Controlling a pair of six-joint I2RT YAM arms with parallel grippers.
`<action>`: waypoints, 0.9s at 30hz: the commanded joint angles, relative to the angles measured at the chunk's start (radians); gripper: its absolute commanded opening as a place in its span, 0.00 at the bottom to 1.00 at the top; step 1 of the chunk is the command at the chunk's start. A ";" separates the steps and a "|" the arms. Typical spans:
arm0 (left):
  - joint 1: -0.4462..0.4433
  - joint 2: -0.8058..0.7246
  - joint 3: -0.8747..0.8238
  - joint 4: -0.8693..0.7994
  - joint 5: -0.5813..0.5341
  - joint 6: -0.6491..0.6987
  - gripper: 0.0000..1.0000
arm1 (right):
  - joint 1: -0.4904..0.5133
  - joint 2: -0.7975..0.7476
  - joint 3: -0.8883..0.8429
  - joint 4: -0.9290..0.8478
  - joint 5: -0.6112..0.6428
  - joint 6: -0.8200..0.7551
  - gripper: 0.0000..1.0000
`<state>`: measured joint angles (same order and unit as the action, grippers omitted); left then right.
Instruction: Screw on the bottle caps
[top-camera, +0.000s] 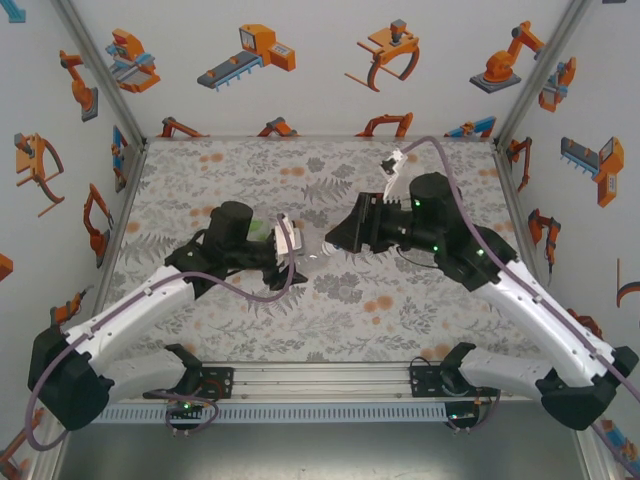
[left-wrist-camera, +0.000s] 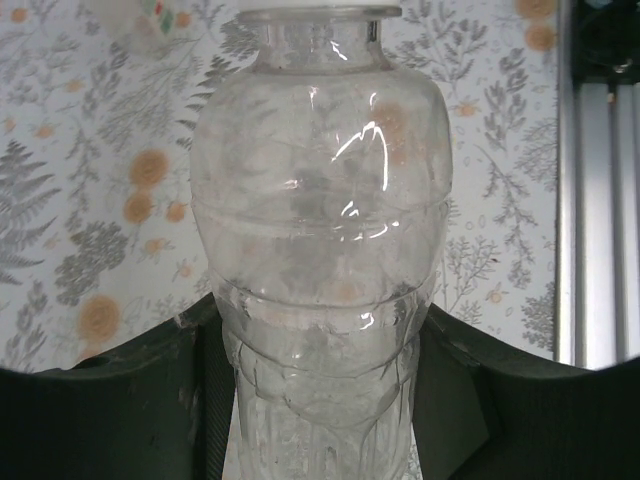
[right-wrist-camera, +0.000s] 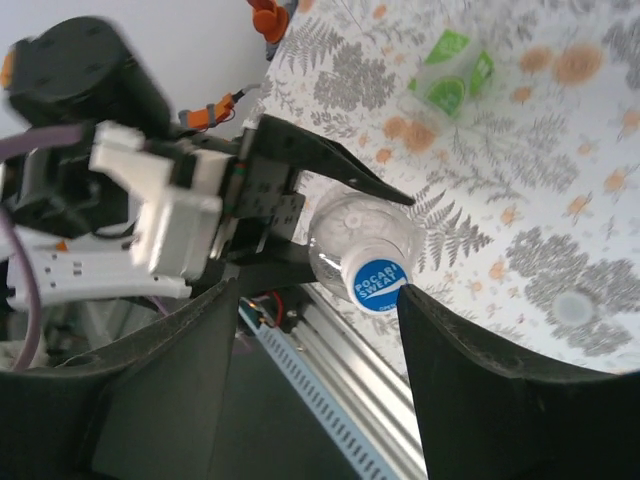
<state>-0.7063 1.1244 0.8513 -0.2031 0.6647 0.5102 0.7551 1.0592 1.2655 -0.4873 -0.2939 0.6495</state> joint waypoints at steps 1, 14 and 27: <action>-0.005 0.019 0.053 -0.032 0.152 0.022 0.00 | 0.003 -0.048 0.032 -0.078 -0.042 -0.244 0.56; -0.021 0.113 0.133 -0.206 0.396 0.113 0.00 | 0.006 -0.117 -0.060 -0.038 -0.449 -1.028 0.62; -0.023 0.124 0.146 -0.233 0.453 0.131 0.00 | 0.007 -0.070 -0.104 -0.049 -0.499 -1.045 0.53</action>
<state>-0.7261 1.2491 0.9676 -0.4191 1.0618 0.6136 0.7563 0.9855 1.1667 -0.5335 -0.7677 -0.3687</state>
